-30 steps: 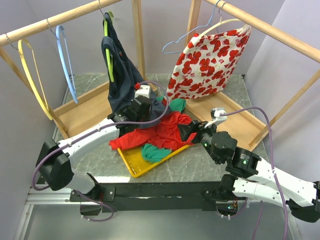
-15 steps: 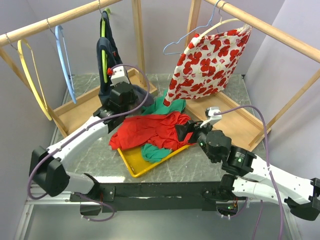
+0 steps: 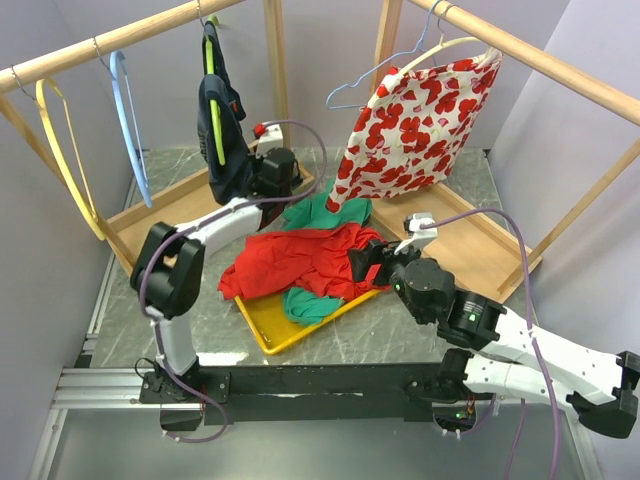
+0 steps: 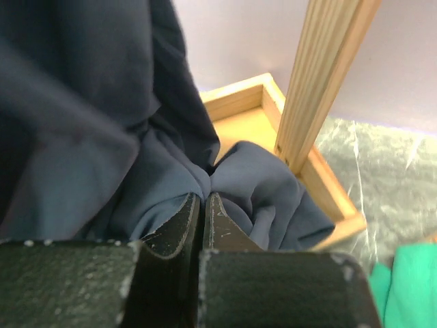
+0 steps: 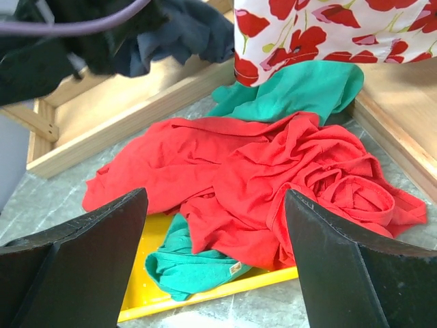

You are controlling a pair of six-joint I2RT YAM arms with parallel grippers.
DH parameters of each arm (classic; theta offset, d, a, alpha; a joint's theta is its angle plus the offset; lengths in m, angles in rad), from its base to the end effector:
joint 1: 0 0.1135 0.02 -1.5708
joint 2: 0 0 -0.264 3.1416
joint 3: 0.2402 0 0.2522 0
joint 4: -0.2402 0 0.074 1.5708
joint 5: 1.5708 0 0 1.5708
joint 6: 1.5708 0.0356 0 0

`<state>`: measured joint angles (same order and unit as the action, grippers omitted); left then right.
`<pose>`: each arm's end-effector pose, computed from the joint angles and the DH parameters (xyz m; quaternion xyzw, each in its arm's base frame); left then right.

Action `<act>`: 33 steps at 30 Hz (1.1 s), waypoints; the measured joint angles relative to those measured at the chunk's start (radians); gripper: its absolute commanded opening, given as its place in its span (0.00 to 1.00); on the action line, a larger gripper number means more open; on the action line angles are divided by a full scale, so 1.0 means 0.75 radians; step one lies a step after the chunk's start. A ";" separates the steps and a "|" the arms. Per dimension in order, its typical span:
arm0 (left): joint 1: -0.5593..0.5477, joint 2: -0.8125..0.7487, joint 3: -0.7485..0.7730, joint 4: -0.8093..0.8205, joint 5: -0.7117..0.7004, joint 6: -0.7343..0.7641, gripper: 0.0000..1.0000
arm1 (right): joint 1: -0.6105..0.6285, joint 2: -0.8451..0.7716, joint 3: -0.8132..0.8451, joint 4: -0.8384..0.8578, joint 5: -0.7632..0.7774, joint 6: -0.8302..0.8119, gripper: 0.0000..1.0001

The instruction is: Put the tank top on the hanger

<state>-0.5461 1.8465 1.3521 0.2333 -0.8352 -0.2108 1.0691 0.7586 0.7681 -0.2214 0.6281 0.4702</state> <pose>0.3816 -0.2010 0.2788 -0.1226 0.7560 0.0932 0.6362 0.1017 0.1419 0.3358 -0.0328 0.7642 0.2433 0.5964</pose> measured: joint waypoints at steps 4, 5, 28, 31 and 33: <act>0.019 0.147 0.202 -0.054 0.000 0.035 0.13 | 0.000 0.032 0.003 -0.004 0.001 0.000 0.91; 0.025 0.179 0.245 -0.074 0.015 0.035 0.26 | -0.001 0.041 0.005 -0.007 0.000 0.002 0.91; -0.069 -0.112 -0.217 -0.222 0.470 -0.125 0.99 | -0.116 0.077 0.011 0.004 -0.180 0.047 0.97; -0.125 -0.199 -0.283 -0.209 0.502 -0.166 0.99 | -0.153 0.081 0.004 0.009 -0.210 0.057 0.97; -0.162 -0.256 -0.329 -0.210 0.519 -0.197 0.99 | -0.176 0.080 -0.007 0.014 -0.237 0.067 0.98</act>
<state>-0.6674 1.6547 1.1053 0.0757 -0.4461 -0.3584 0.9367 0.8185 0.7628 -0.2111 0.4503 0.5201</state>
